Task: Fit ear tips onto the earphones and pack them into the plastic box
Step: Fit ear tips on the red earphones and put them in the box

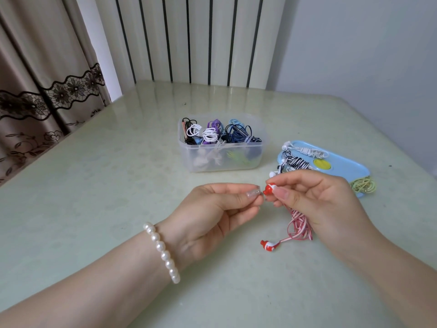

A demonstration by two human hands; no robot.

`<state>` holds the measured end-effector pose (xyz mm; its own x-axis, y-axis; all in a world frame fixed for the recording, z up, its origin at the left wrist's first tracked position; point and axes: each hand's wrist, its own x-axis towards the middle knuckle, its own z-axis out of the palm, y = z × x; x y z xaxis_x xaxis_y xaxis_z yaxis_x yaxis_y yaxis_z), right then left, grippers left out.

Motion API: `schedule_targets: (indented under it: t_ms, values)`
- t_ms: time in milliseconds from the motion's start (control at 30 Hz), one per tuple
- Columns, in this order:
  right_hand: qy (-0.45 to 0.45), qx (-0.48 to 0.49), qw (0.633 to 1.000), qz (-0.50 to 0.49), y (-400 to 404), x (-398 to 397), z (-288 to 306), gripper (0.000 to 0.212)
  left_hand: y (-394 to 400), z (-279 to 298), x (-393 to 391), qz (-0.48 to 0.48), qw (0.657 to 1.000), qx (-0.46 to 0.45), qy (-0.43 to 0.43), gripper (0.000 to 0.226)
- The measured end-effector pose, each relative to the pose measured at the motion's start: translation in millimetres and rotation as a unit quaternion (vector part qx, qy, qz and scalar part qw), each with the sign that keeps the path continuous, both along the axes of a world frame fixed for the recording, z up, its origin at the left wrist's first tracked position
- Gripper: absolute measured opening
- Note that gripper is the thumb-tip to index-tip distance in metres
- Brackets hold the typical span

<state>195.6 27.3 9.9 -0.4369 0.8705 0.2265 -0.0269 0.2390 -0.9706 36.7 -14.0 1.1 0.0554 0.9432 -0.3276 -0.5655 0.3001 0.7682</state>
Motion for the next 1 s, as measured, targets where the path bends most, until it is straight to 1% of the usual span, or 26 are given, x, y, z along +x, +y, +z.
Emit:
schedule_targets:
  t_ms: [67, 167, 233, 400, 500, 600, 767, 1000]
  values:
    - [-0.01, 0.021, 1.0, 0.0, 0, 0, -3, 0.014, -1, -1, 0, -0.01, 1.0, -0.016, -0.021, 0.018]
    - [-0.036, 0.061, 0.997, -0.007, 1, -1, -9, 0.012, -1, -3, 0, -0.019, 0.999, -0.027, -0.033, 0.022]
    - [-0.051, 0.088, 0.995, -0.012, 1, -1, -12, 0.008, -1, -4, 1, -0.018, 0.998, -0.036, -0.038, 0.021]
    - [-0.026, 0.09, 0.995, -0.017, 2, -1, -12, 0.007, -1, -3, 0, -0.01, 0.997, -0.053, -0.049, 0.02]
    - [-0.056, 0.112, 0.992, -0.012, 3, -1, -15, 0.012, -1, -3, 0, -0.011, 0.997, -0.056, -0.049, 0.019]
    - [-0.067, 0.123, 0.99, -0.013, 3, -1, -16, 0.011, -2, -3, 1, -0.02, 0.998, -0.055, -0.033, 0.017]
    - [-0.065, 0.093, 0.993, -0.012, 1, -1, -14, 0.011, -3, -4, 1, -0.034, 0.998, -0.057, -0.004, 0.016]
    - [-0.048, 0.048, 0.998, -0.003, -3, -1, -7, 0.012, -4, -2, 2, -0.035, 0.998, -0.05, -0.02, 0.015]
